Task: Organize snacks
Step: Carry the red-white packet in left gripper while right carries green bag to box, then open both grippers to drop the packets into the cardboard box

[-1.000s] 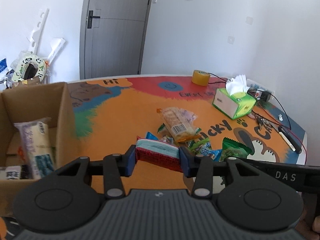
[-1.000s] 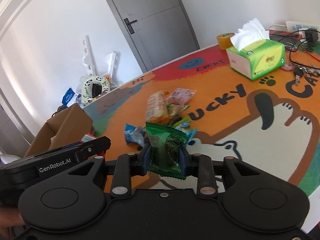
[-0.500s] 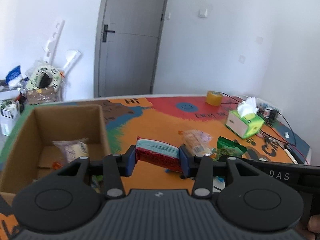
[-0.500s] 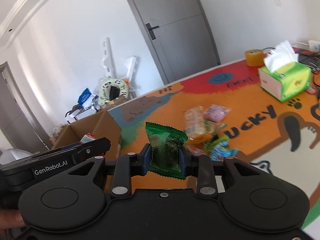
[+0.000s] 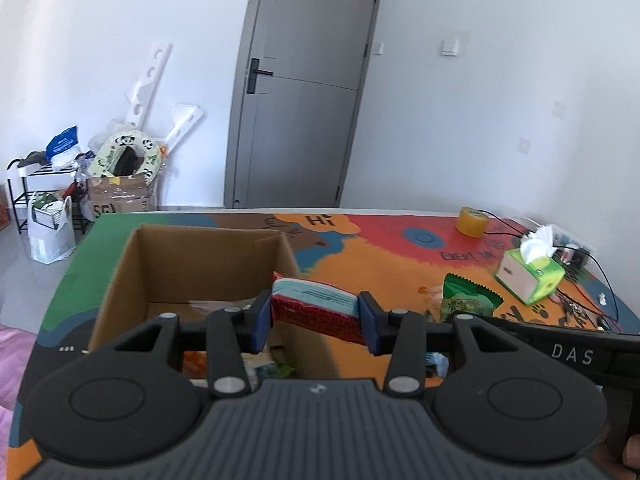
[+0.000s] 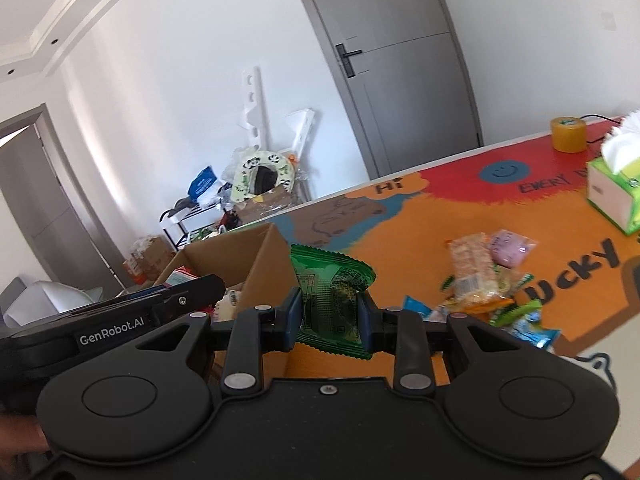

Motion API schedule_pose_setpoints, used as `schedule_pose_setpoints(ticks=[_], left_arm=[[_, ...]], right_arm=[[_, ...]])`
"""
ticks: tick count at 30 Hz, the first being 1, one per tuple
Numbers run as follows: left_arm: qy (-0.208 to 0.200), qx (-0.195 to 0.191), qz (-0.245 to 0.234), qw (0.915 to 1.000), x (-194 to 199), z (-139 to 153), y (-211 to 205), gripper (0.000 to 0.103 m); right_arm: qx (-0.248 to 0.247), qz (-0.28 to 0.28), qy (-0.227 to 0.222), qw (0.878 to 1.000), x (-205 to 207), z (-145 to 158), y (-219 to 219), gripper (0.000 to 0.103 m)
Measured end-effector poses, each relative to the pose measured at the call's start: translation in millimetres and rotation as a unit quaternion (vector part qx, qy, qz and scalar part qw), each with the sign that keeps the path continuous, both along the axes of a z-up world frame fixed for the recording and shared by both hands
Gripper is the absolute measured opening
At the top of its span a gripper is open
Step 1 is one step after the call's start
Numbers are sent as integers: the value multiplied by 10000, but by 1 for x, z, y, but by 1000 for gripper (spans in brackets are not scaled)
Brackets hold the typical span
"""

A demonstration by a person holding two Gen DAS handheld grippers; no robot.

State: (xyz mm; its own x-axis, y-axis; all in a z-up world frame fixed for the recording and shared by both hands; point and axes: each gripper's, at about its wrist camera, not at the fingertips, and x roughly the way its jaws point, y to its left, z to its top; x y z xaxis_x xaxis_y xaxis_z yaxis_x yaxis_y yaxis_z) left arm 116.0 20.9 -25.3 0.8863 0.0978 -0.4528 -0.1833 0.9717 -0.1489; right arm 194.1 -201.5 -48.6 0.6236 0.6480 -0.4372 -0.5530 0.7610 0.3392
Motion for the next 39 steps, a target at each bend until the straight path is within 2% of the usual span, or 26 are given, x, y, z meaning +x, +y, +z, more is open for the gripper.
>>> schedule_pose_setpoints(ticks=[12,26,36,39], left_arm=[[52,-121,349,9993,4,-4,45,44],[180,-171,577,9980,13,-14,75,45],[56,-279,762,9967,1,-4,90,60],[41,-325,796,9963,-1,-4,93,67]], right_arm=[[-36,403,-38,9992,8,4,45,30],[-59,697,0,9975,20,6,90,30],[-41,829,1,9966,32,9,119,30],[-4,761,-46,9971,32,10,120,36]])
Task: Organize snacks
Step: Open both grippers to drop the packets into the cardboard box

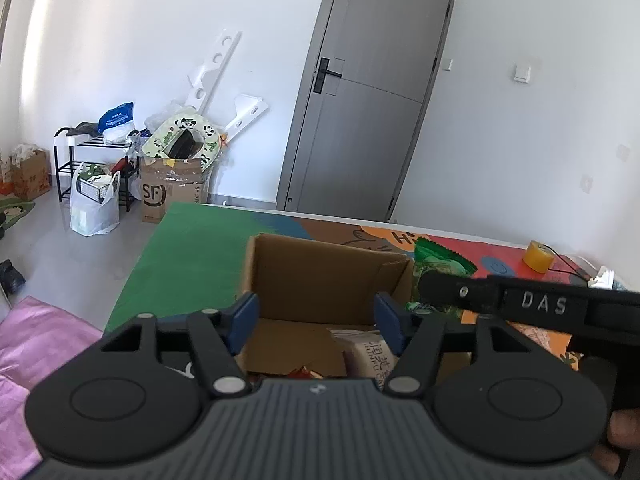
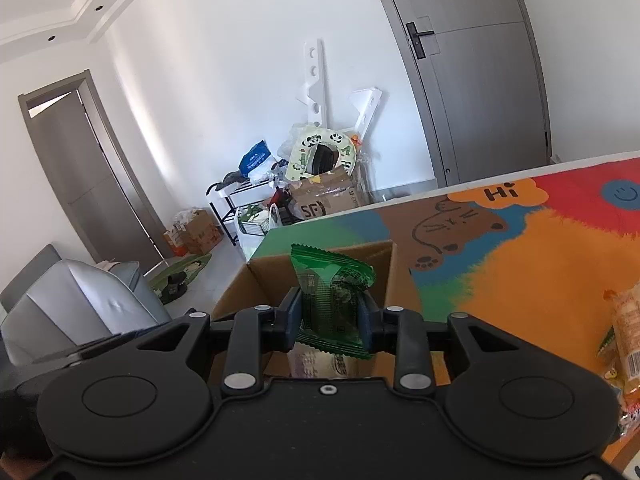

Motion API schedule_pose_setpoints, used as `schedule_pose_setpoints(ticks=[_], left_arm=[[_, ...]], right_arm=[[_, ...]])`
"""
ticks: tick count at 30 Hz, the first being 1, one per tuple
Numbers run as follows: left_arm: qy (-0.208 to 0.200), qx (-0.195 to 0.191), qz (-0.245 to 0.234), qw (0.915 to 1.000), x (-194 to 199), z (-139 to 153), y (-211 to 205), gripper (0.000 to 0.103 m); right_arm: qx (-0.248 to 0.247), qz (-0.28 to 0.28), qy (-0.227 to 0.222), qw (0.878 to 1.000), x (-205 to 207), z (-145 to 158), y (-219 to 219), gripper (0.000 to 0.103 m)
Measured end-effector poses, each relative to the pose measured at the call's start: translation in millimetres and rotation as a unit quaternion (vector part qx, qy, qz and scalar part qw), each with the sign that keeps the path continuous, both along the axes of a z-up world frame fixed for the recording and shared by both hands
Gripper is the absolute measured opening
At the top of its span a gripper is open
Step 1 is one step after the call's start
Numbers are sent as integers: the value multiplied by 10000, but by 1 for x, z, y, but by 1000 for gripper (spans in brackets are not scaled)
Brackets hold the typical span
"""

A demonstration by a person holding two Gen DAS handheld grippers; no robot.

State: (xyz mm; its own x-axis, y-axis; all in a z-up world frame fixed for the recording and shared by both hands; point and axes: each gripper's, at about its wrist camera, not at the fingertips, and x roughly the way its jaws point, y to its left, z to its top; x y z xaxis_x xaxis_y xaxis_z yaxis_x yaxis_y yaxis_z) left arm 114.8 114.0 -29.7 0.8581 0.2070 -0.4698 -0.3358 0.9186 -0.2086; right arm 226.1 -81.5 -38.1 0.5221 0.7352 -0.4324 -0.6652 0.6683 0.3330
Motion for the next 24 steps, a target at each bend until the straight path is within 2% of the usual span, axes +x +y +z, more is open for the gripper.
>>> schedule_pose_setpoints(ticks=[1,3,7,10,21,24], left_arm=[[1,6,8,10000,0,0,0,69],[16,14,14,10000,0,0,-2,73],[77,135,28,9999,4,-1,-9,80],[85,146,33,9999,5,0,-15,81],[85,198,-50,9998,1,3,-40,84],[90,204,-84,9997,-2,5,-48,87]], right_arm=[[42,-12,-3,10000,0,0,-2,43],[109,-43,30,9999,-2,0,-7,47],[138,-168,95,9997,-5,-1,-19,49],[149,-294,151,9993,-6,-3,-31,54],[228,-636,250,9974,-16,-7,-81,56],[240,-713,255,9968,-19,-7,-92,60]])
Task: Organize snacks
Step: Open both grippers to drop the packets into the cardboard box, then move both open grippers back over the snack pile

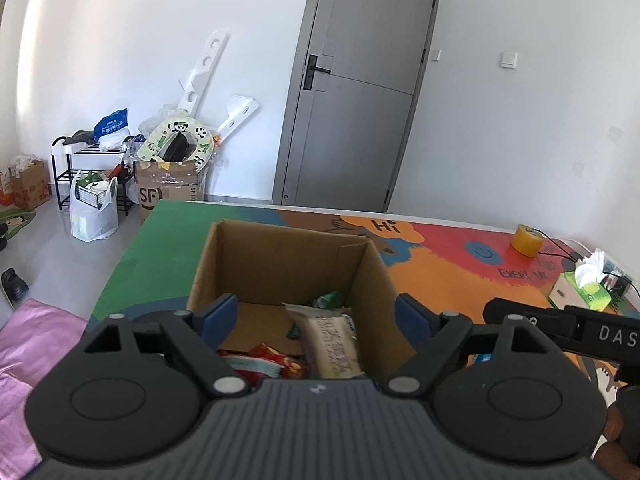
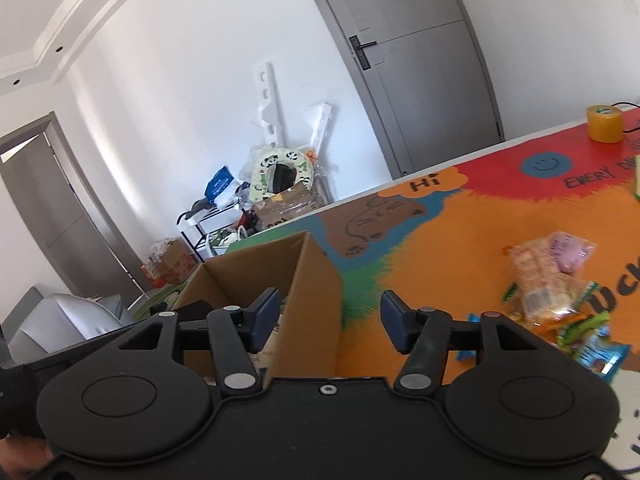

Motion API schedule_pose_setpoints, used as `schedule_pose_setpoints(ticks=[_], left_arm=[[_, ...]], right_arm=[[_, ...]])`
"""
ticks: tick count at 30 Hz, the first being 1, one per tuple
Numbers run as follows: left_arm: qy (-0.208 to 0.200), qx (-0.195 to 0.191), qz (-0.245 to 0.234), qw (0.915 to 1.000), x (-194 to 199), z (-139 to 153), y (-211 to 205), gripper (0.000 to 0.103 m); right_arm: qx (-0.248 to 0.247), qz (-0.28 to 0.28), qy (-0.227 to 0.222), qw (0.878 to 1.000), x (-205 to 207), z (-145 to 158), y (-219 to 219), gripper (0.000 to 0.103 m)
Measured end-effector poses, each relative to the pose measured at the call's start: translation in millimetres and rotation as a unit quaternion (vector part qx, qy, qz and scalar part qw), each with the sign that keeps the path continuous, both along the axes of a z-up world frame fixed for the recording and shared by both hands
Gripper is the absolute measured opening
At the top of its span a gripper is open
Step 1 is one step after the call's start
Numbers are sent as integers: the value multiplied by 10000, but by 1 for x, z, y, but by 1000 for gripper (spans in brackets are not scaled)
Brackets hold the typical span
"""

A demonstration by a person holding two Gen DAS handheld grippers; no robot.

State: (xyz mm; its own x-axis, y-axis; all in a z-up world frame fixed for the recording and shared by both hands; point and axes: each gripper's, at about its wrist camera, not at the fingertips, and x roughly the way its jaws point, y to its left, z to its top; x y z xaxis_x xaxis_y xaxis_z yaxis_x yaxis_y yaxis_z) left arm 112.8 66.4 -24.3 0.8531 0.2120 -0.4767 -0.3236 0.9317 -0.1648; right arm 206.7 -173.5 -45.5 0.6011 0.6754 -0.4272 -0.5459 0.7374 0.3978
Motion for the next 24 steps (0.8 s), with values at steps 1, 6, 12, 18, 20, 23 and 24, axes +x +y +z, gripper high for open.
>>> schedule_pose_setpoints(ticks=[1,6,12,18,20,23,24], left_arm=[[-19,-4,-23,10000,-1,1,-3,88],[2,10,-176,9998,-4,4,-17,91],[35,-57,-403,9992,-3,3,-38,92],[28,-52,-654,9978,0,3,-62,92],[33,-53,-779,9969,0,3,-70,92],[46,1,-933,9956,3,3,-86,92],[43,12,-974,9952,3,3,-90,92]], right_arm=[[10,-29,3,10000,-2,0,-5,63],[-46,-142,-178,9997,-11,4,-23,75],[6,-406,-235,9989,-18,6,-53,82],[21,-661,-222,9976,-22,5,-83,92],[38,-734,-222,9970,-22,4,-92,94],[60,-885,-238,9958,-24,2,-105,96],[81,-945,-232,9952,-24,1,-111,99]])
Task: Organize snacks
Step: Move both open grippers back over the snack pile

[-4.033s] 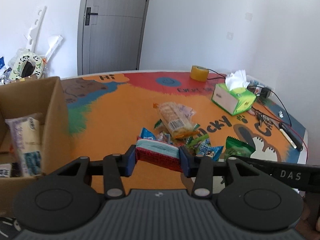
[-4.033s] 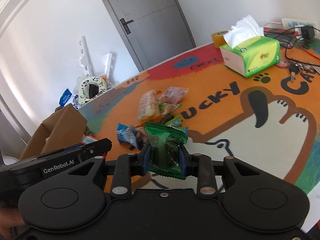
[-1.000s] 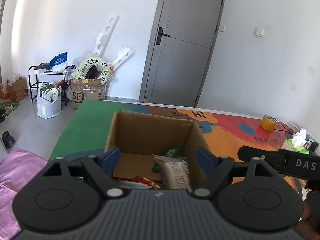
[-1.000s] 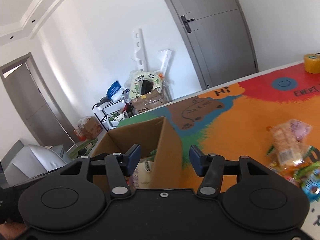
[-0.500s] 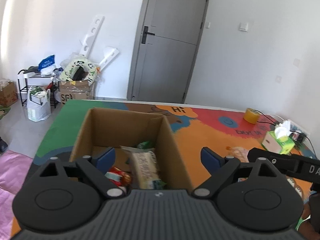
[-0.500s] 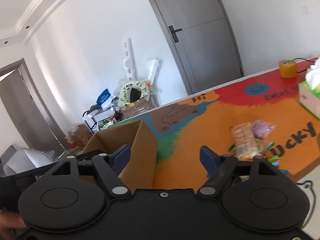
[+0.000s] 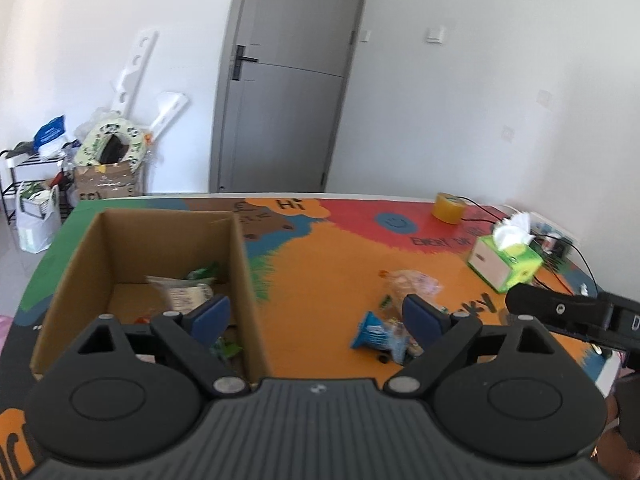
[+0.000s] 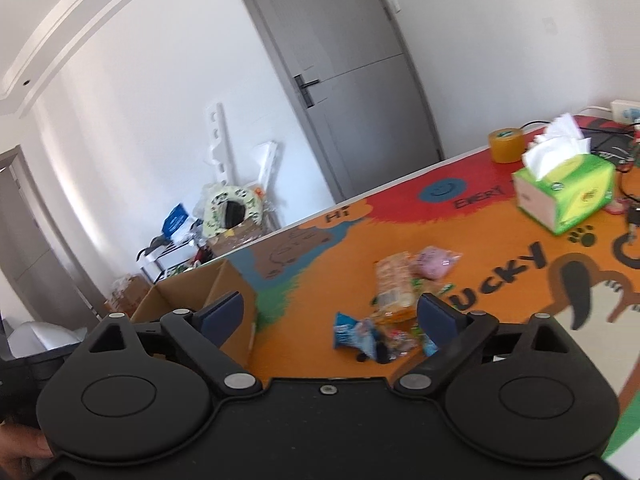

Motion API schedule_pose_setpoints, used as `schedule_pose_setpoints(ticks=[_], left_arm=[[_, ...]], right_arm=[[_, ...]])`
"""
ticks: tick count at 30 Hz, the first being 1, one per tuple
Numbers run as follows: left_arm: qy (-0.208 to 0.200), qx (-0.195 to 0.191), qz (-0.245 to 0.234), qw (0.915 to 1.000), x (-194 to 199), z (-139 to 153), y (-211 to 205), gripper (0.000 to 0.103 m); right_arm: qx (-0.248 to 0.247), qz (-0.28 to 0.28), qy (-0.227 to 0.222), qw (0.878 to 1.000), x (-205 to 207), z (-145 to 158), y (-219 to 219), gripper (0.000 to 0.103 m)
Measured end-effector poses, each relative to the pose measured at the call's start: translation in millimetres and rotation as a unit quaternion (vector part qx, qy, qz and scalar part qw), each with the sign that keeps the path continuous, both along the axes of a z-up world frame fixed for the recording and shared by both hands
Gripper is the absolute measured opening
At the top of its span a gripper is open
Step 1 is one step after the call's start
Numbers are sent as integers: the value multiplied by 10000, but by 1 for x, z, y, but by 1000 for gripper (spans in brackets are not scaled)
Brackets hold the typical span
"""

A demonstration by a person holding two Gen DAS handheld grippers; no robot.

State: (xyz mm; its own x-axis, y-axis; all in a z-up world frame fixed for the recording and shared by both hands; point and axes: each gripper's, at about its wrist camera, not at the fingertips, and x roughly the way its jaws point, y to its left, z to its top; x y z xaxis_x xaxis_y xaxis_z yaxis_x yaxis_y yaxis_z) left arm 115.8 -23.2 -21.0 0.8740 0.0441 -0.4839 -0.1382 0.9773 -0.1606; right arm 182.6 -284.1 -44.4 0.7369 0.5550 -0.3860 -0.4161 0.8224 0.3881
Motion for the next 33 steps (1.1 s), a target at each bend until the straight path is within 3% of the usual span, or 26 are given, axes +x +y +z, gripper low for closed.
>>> schedule_pose_setpoints(ticks=[3,18,33], left_arm=[[10,19,-93,10000,3,0,-10,92],[98,-110,-494,9987,20,-11,-47,92],[330,-62,-642,9974,50,-35,-63,90]], right_arm=[[113,-158,35,9998,2,-2,-15,103],[95,-605,135,9980,7,-17,-61,103],[1,-577,423,9974,31,-48,-61,103]])
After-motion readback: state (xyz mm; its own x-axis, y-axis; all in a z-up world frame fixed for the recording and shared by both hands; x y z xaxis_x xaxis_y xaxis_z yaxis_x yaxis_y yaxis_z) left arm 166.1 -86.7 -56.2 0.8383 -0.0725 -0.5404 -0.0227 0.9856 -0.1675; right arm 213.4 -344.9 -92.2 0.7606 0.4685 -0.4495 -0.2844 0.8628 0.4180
